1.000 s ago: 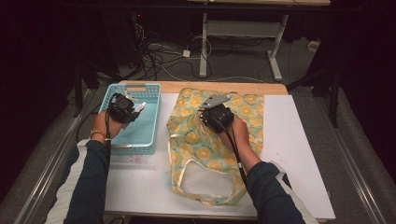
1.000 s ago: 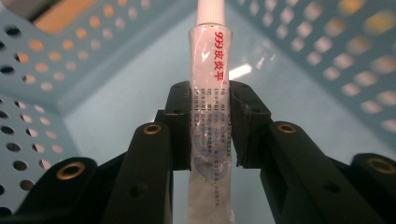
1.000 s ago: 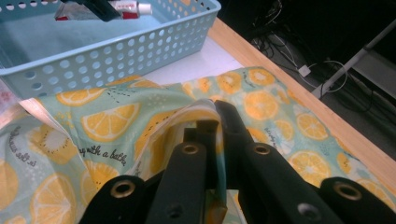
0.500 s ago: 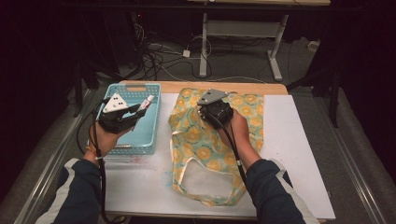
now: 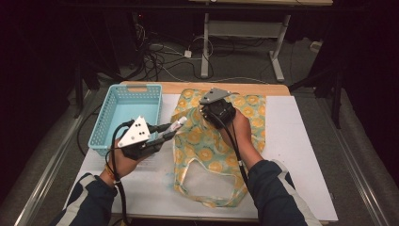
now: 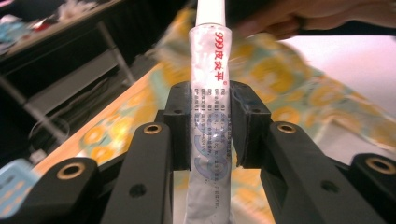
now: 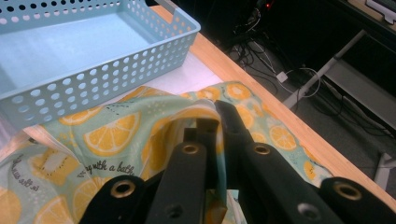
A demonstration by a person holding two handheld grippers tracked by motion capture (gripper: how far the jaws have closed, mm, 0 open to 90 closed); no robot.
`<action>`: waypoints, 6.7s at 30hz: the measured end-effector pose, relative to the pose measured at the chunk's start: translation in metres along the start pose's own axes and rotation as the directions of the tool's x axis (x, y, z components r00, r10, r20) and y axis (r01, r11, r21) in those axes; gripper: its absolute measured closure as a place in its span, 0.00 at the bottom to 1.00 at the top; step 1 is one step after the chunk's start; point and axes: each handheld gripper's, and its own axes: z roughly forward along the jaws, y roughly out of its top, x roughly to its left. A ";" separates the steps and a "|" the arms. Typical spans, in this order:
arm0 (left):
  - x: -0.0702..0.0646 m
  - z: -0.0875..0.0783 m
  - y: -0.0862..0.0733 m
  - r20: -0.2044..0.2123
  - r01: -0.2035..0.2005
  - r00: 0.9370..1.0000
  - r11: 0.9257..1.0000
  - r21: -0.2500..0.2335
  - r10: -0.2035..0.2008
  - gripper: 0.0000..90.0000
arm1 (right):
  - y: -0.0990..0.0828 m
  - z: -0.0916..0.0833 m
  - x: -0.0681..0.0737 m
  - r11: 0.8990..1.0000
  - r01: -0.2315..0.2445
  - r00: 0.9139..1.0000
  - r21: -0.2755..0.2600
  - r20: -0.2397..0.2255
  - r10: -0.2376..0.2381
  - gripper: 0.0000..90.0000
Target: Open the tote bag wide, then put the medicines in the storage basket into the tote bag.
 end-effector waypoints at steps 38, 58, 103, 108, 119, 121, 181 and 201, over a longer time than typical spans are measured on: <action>-0.006 0.134 -0.014 -0.046 0.288 0.957 0.926 0.244 -0.286 0.77 | 0.002 -0.008 0.005 0.996 -0.064 0.995 -0.056 -0.078 0.060 1.00; -0.033 0.094 -0.025 -0.021 0.059 0.998 0.978 0.198 -0.056 0.46 | -0.012 -0.007 -0.006 0.996 -0.085 0.995 -0.029 -0.056 0.083 1.00; -0.010 0.076 -0.074 -0.106 0.237 0.971 0.920 0.312 -0.214 0.97 | -0.075 -0.055 0.016 0.993 -0.081 0.974 -0.084 -0.216 0.062 0.90; -0.008 0.062 -0.078 -0.098 0.235 0.972 0.922 0.309 -0.215 0.97 | -0.089 -0.064 0.023 0.995 -0.062 0.975 -0.081 -0.218 0.043 0.77; -0.012 0.051 -0.081 -0.098 0.197 0.980 0.931 0.308 -0.175 0.97 | -0.122 -0.109 0.011 0.983 -0.106 0.977 -0.148 -0.198 0.076 0.47; -0.012 0.049 -0.081 -0.096 0.183 0.982 0.933 0.310 -0.161 0.97 | -0.130 -0.119 0.007 0.982 -0.106 0.982 -0.159 -0.171 0.078 0.45; -0.014 0.034 -0.076 -0.037 0.132 0.991 0.965 0.228 -0.126 0.97 | -0.212 -0.093 -0.021 0.990 -0.138 0.990 0.034 -0.011 0.138 1.00; -0.011 0.008 -0.063 -0.061 0.148 0.988 0.985 0.087 -0.143 0.98 | -0.201 -0.111 -0.028 0.982 -0.169 0.986 -0.088 -0.005 0.169 1.00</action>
